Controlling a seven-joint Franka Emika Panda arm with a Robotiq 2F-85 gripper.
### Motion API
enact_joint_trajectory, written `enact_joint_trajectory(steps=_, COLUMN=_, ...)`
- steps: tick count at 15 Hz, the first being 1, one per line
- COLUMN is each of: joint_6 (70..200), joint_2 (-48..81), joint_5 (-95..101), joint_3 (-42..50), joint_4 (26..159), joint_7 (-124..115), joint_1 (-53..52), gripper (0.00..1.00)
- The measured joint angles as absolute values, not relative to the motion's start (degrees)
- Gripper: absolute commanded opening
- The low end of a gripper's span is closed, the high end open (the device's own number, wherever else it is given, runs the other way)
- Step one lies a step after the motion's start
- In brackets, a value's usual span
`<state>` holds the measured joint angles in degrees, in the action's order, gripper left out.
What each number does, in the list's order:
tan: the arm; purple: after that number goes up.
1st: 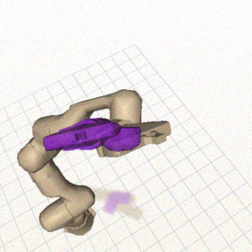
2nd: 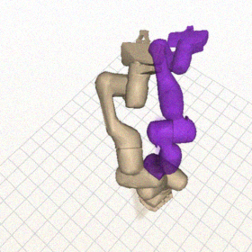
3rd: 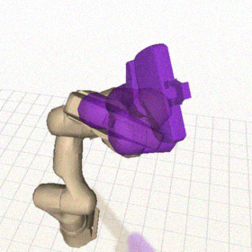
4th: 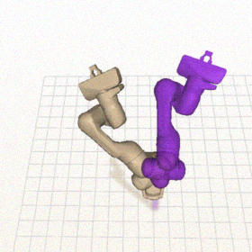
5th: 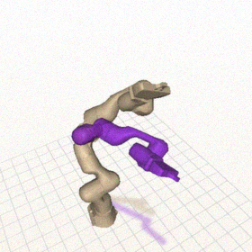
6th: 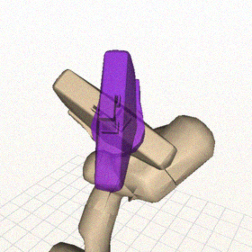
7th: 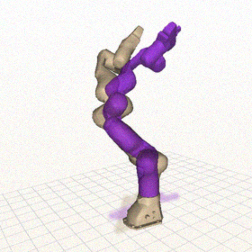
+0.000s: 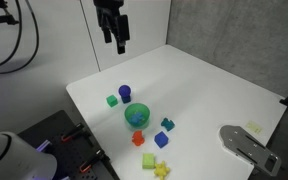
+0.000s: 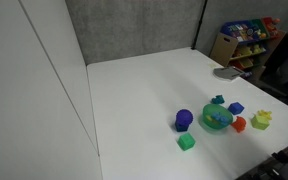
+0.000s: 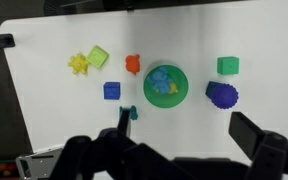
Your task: Pick up the light blue toy that is on top of the blue block and drop it in the green bowl
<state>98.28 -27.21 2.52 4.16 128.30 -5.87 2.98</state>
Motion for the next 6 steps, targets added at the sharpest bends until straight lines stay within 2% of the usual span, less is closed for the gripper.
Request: enact_joint_trajectory(steps=6, joint_6=95.4, joint_2=-31.1, joint_5=2.8, joint_3=3.7, joint_4=128.4, joint_7=-5.9, joint_1=3.0, gripper=1.0)
